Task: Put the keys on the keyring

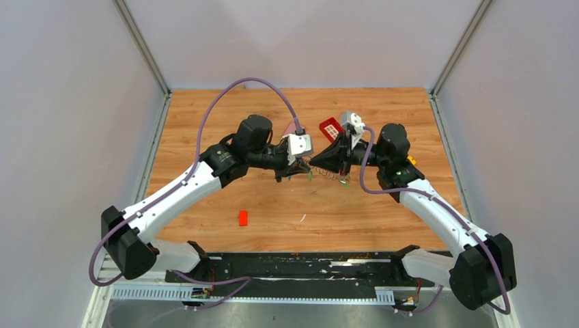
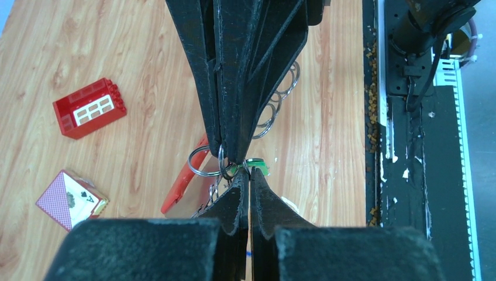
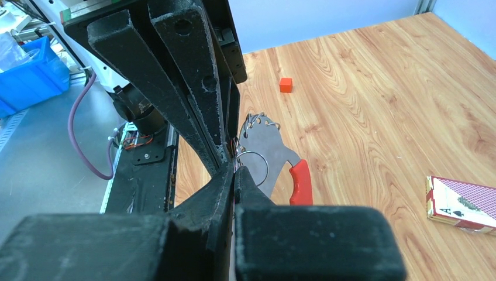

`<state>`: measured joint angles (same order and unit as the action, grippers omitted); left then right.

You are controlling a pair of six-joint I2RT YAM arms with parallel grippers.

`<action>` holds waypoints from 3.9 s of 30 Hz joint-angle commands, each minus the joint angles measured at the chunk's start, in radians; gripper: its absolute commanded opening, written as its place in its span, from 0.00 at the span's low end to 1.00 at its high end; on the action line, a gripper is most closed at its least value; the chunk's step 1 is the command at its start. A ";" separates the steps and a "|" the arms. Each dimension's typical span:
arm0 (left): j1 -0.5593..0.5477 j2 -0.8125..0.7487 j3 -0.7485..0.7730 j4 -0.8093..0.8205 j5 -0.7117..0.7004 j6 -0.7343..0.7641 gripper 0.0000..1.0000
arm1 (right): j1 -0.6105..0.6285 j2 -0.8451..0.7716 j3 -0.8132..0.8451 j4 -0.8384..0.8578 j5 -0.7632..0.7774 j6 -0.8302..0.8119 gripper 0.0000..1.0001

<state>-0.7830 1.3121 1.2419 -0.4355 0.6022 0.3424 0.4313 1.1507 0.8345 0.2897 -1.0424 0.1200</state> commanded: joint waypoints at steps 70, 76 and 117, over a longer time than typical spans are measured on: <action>-0.006 -0.065 -0.015 -0.046 -0.091 -0.072 0.00 | 0.001 0.010 -0.063 -0.379 0.045 -0.446 0.82; -0.005 -0.055 0.008 -0.026 -0.070 -0.097 0.00 | 0.046 0.032 -0.067 -0.396 0.091 -0.487 0.87; 0.104 0.201 -0.050 0.022 0.052 -0.093 0.00 | 0.113 -0.046 -0.201 -0.320 0.771 -0.944 0.00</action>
<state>-0.7029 1.4803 1.1728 -0.3878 0.6384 0.2337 0.5476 1.1419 0.6521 -0.1295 -0.3912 -0.7105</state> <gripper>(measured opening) 0.006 0.091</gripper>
